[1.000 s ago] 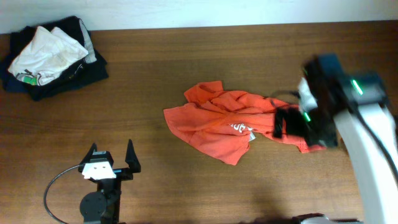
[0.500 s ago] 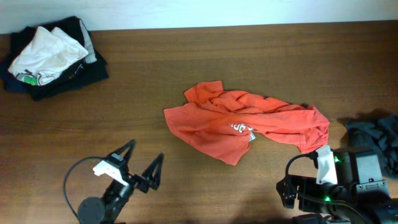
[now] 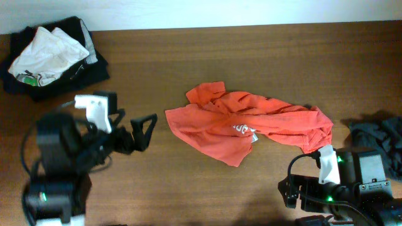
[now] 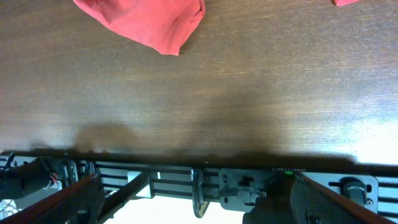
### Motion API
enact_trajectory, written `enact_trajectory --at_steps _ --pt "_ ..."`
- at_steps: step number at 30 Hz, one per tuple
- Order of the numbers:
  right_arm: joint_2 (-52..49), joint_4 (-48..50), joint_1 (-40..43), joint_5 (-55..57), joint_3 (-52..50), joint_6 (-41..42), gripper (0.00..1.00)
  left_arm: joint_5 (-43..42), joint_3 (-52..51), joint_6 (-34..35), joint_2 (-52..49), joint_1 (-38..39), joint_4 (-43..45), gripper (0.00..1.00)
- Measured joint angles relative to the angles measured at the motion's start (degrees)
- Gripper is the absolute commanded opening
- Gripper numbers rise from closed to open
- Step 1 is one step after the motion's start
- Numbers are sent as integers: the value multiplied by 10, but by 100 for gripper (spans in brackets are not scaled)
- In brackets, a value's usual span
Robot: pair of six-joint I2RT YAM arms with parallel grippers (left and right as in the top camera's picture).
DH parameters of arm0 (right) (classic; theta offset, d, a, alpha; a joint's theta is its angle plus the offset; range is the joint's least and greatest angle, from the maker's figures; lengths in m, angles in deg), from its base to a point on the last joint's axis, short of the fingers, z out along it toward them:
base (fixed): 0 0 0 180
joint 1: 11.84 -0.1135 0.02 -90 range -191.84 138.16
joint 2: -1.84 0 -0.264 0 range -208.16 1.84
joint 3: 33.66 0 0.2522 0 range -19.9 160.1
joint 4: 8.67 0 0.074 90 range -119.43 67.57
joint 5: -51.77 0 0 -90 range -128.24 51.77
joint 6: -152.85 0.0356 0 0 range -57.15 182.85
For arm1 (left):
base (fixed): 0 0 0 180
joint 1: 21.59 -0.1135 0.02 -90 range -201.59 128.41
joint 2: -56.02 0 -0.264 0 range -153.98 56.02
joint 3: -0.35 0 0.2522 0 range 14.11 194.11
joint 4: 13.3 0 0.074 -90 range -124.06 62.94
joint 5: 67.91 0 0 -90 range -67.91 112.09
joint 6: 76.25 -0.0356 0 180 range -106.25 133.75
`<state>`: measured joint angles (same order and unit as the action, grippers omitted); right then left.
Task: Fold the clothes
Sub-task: 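Reach the left gripper to the T-shirt's left edge and grasp it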
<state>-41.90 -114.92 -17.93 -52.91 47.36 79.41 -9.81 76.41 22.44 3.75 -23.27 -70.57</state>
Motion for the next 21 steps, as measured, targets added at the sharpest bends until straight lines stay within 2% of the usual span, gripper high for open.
enact_trajectory --at_steps 2,5,9,16,18,21 --pt "0 2 0 0 0 0 99 30 57 -23 -69 11 -33 99" --pt "0 4 0 0 0 0 99 38 78 -33 -143 16 -60 99" --pt "0 19 0 0 0 0 98 48 81 -34 -247 35 -23 99" --pt "0 33 0 0 0 0 99 275 83 -18 -480 169 6 99" --pt "0 33 0 0 0 0 99 308 83 -9 -524 191 31 99" --pt "0 32 0 0 0 0 99 330 83 9 -561 197 87 93"
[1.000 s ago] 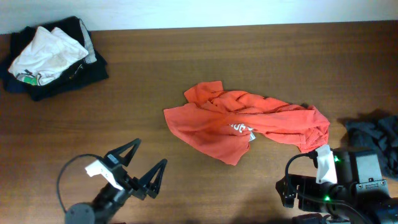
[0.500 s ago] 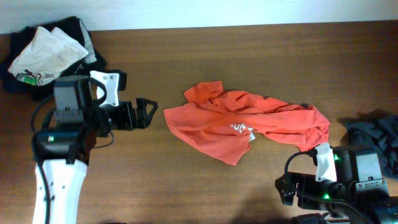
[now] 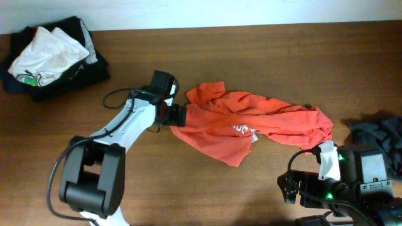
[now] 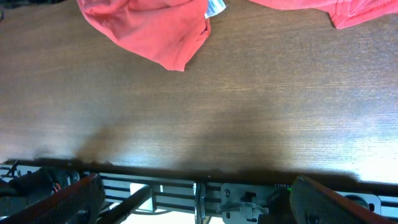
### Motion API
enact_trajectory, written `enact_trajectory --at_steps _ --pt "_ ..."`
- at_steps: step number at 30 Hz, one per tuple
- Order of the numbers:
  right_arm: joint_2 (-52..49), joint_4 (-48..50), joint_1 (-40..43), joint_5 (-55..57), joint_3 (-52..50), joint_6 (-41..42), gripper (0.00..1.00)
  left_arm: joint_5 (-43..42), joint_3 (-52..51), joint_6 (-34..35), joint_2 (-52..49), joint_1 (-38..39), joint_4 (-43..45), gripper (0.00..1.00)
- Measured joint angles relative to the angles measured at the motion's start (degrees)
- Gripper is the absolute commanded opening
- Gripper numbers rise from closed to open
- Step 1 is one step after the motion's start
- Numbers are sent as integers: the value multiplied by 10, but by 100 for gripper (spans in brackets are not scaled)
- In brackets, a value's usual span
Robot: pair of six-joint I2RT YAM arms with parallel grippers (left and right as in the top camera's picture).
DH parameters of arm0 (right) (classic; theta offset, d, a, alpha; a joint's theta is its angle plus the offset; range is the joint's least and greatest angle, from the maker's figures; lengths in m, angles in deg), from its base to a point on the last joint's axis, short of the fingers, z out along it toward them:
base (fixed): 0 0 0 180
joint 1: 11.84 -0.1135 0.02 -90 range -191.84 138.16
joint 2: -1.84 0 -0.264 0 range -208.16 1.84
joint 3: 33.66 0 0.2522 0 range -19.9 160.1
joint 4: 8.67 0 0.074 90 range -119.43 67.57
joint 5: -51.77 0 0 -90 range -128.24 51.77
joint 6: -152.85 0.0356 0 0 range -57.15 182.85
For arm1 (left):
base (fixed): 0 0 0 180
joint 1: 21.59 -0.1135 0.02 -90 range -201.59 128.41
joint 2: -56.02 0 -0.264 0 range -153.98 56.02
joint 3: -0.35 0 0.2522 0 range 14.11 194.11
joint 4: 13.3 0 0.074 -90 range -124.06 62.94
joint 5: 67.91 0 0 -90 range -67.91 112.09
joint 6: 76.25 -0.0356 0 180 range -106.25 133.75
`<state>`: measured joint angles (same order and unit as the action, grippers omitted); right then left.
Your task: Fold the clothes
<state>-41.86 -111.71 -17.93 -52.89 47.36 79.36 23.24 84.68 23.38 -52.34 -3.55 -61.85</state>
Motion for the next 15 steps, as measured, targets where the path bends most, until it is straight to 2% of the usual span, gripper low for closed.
enact_trajectory --at_steps 3,4,5,7,8,9,10,12,15 --pt "0 1 0 0 0 0 99 9 0 5 -14 0 21 92" --pt "0 2 0 0 0 0 99 9 0 5 -17 0 29 89" --pt "0 2 0 0 0 0 99 9 0 7 -23 0 35 81" --pt "0 2 0 0 0 0 99 9 0 7 -36 0 41 78" --pt "0 2 0 0 0 0 99 11 0 8 -44 0 41 69" --pt "0 2 0 0 0 0 99 13 2 10 -46 0 43 54" --pt "0 2 0 0 0 1 98 14 2 8 -47 0 43 34" --pt "0 2 0 0 0 0 99 17 3 11 -48 0 44 3" --pt "0 2 0 0 0 0 99 12 3 12 -48 1 44 0"
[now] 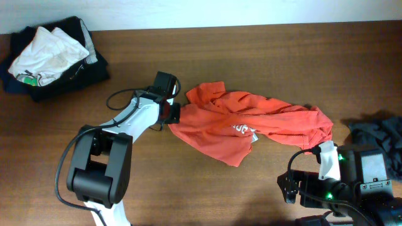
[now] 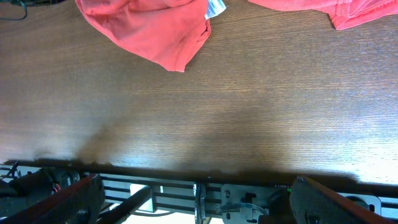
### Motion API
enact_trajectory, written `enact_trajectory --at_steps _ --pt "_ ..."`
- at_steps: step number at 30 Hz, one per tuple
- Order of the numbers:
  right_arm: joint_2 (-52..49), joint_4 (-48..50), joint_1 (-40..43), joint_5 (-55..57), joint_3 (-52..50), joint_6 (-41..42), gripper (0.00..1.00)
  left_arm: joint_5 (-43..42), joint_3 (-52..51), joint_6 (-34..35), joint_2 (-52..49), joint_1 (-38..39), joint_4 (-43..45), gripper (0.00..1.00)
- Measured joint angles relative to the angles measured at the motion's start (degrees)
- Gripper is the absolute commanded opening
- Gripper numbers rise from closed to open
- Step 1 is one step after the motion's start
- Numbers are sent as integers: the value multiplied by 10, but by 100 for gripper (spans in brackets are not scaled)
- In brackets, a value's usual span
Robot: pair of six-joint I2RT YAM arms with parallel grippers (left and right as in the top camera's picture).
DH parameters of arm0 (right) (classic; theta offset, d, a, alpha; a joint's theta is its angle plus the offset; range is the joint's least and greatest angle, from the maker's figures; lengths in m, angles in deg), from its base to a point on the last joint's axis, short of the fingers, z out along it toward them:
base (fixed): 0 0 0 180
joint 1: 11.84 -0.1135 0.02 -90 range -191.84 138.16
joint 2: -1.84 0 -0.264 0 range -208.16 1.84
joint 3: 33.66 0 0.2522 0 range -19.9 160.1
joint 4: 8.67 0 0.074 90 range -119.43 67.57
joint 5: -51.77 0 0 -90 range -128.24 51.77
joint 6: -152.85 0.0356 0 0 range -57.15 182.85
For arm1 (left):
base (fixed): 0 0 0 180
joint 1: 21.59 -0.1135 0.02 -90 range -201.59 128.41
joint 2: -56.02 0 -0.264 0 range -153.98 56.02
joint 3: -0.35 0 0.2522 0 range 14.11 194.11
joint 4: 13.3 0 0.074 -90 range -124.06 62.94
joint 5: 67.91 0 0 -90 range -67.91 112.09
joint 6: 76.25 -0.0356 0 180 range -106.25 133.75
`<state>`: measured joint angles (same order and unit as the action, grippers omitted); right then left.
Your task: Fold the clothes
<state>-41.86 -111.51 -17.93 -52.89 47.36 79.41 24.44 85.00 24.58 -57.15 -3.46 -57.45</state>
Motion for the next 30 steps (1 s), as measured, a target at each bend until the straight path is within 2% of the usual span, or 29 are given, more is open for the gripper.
enact_trajectory --at_steps 3,7,15,21,26,29,30 --pt "0 0 0 0 0 0 99 0 3 1 0 1 -12 0" --pt "0 -1 0 0 0 0 99 0 4 1 57 1 -112 0" --pt "-3 -1 0 -7 -1 0 99 -2 10 21 517 1 -287 0" --pt "-75 21 0 -24 -1 15 99 -28 11 73 757 2 -395 0" --pt "-196 85 0 -38 -1 15 99 -62 13 132 819 2 -508 0" --pt "-286 141 0 -41 -1 15 99 -8 12 211 819 2 -598 0" --pt "-312 166 0 -42 -1 15 99 7 12 227 819 2 -601 0"
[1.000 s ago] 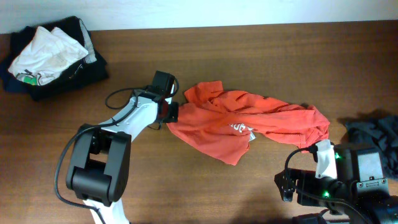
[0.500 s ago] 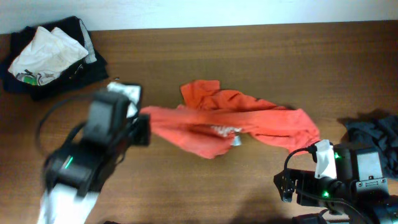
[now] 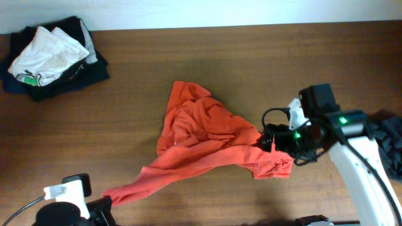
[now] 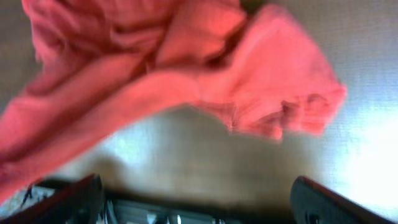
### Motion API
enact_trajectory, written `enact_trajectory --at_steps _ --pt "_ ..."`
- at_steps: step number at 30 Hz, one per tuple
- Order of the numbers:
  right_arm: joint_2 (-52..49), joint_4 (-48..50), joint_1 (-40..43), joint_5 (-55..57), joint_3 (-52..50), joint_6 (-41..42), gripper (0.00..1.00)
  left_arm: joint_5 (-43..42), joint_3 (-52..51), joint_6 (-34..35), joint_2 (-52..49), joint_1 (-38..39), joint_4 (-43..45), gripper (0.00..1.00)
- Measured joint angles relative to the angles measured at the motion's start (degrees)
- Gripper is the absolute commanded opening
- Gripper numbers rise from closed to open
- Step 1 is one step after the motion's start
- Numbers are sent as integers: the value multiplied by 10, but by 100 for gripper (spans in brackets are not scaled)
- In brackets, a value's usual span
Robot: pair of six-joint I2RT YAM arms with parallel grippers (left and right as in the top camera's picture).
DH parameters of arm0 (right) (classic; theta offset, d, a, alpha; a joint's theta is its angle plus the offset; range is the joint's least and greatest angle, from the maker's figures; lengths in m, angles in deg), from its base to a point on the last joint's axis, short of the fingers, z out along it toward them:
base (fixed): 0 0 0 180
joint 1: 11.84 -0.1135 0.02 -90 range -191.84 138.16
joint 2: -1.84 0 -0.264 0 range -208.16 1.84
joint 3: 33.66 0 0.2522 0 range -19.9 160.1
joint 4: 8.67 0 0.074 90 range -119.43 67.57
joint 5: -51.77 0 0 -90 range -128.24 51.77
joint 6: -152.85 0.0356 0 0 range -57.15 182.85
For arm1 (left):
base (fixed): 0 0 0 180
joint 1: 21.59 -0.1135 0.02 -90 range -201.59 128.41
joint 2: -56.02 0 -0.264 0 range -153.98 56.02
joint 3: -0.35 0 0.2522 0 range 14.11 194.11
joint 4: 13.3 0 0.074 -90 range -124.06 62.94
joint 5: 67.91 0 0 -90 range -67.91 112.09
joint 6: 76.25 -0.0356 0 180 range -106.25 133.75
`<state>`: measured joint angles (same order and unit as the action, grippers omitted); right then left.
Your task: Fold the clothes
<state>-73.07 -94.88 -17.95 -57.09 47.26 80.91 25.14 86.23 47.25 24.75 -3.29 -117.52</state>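
A red shirt (image 3: 210, 135) lies bunched on the middle of the wooden table (image 3: 251, 56). One end of it is drawn out in a long strip toward the front left corner. That strip ends at my left gripper (image 3: 105, 202), which is shut on it; the gripper is mostly hidden at the frame's bottom edge. My right gripper (image 3: 276, 143) sits at the shirt's right side, low over the table. In the right wrist view the red shirt (image 4: 186, 74) is blurred and fills the upper frame, and the right gripper (image 4: 196, 202) stands wide open with nothing between its fingers.
A pile of white and black clothes (image 3: 50, 53) sits at the back left corner. A dark grey garment (image 3: 391, 144) lies at the right edge, behind my right arm.
The left gripper has gone from the shirt's left edge to the front left corner with a strip of the shirt. The shirt has shifted left. The right arm has come out to the shirt's right side.
The left gripper stood open, left of the spread shirt, with the right arm parked at the front right. Then the left gripper was at the shirt's left edge and stayed there. Now it holds a stretched strip at the front left, and the right gripper is at the shirt.
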Motion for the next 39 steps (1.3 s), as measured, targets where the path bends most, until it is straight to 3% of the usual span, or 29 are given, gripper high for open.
enact_trajectory --at_steps 6,7,9,11,14,17,20,26,31,36,39 --pt "-198 94 0 7 0 2 99 24 0 26 0 0 -6 0" --pt "-228 102 0 10 0 7 92 24 0 26 0 0 -9 0" --pt "-277 113 0 10 0 16 43 25 0 26 0 0 -17 0" --pt "-293 115 0 12 0 15 4 26 0 26 0 0 -19 0" --pt "-294 102 0 14 1 25 4 34 0 26 0 0 -19 0" --pt "-292 20 0 27 47 30 4 40 0 28 0 0 2 0" --pt "-261 -90 0 48 156 30 4 41 35 25 -2 0 32 0" --pt "-80 -239 0 98 425 29 4 91 246 3 -25 0 58 0" --pt "31 -245 0 115 576 27 4 134 363 -21 -50 0 62 0" --pt "64 -245 0 116 629 30 4 154 460 -45 -82 0 71 0" --pt "68 -245 0 116 649 32 4 159 462 -50 -83 0 71 0"
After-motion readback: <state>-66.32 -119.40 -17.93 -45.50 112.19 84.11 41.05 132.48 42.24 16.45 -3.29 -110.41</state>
